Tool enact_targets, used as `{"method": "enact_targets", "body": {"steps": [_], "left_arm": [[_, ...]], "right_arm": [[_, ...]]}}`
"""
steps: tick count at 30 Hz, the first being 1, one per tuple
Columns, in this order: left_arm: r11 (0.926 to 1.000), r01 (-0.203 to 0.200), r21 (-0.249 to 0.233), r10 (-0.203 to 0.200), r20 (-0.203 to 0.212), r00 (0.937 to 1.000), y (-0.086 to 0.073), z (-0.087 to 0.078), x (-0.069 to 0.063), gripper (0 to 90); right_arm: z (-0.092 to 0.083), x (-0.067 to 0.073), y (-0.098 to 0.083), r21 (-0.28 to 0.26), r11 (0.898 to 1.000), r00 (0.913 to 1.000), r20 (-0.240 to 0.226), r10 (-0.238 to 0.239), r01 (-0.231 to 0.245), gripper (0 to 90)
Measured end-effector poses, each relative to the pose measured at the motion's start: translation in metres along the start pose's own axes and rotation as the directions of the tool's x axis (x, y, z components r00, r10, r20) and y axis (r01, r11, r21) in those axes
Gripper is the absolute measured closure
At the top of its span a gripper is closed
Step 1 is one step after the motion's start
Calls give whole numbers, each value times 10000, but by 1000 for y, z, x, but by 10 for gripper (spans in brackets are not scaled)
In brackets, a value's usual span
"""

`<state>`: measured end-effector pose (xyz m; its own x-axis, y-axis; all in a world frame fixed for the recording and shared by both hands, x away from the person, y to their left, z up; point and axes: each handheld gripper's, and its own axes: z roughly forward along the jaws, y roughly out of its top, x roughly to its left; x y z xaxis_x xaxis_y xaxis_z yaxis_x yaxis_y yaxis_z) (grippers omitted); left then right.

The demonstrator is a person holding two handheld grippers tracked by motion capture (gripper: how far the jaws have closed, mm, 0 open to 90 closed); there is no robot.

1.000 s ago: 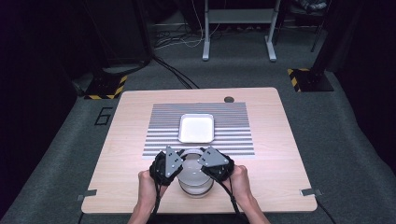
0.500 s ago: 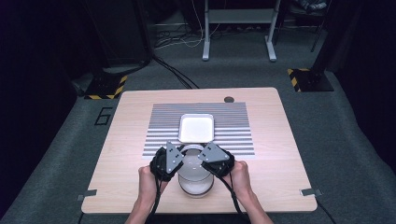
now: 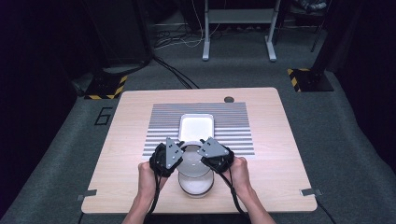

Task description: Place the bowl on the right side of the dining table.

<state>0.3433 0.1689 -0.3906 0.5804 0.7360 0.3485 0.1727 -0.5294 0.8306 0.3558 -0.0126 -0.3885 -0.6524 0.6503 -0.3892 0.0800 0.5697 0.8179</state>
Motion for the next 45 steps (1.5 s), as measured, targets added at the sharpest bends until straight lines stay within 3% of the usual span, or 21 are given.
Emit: {"method": "enact_targets", "body": {"steps": [15,45], "left_arm": [[9997,-192,-137,191,-84,9998,9,1,8,825],[10000,62,-78,-63,-43,10000,17,23,30,822]], "right_arm": [[0,-8,9,-124,9999,9998,197,-38,41,817],[23,-27,19,17,9999,9995,282,116,-116,816]]}}
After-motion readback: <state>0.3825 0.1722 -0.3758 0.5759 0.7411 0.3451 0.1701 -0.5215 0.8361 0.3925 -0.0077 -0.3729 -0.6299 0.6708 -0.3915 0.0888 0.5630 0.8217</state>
